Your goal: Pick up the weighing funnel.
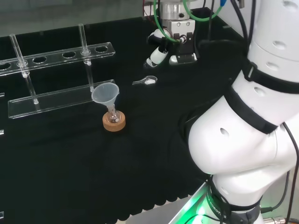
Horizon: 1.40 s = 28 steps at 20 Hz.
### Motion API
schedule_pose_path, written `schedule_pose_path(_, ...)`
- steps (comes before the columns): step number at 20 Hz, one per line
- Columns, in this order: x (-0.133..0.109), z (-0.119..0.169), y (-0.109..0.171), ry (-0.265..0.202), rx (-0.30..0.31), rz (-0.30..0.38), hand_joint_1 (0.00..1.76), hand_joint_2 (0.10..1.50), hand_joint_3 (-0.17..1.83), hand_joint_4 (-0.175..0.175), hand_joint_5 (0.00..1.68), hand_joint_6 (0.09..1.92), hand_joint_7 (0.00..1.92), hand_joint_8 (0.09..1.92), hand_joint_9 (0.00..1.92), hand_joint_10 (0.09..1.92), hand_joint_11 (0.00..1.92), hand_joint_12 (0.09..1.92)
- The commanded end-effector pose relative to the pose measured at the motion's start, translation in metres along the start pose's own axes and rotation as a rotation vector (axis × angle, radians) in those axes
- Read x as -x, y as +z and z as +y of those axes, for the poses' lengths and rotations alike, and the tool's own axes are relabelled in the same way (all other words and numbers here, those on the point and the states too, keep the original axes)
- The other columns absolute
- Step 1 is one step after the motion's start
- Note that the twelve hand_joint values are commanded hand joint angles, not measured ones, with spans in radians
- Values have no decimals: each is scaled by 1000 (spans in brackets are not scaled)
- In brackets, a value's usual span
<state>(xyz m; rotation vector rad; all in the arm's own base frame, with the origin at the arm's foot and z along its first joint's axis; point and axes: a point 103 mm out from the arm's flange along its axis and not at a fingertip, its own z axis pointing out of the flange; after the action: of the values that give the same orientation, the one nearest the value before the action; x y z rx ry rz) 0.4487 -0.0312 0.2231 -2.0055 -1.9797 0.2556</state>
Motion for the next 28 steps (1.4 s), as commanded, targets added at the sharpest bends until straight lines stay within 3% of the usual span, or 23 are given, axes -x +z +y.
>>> schedule_pose_path(1, 9, 47, 17, -27, -71, -89, 838, 671, 441, -40, 510, 87, 290, 682, 501, 619, 339, 1399)
schedule_pose_path(16, 21, 92, 65, -53, -175, -211, 833, 601, 543, -31, 582, 87, 347, 681, 558, 605, 354, 1391)
schedule_pose_path(28, 29, 118, 67, -40, -146, -227, 833, 609, 537, -29, 611, 87, 389, 674, 613, 581, 389, 1366)
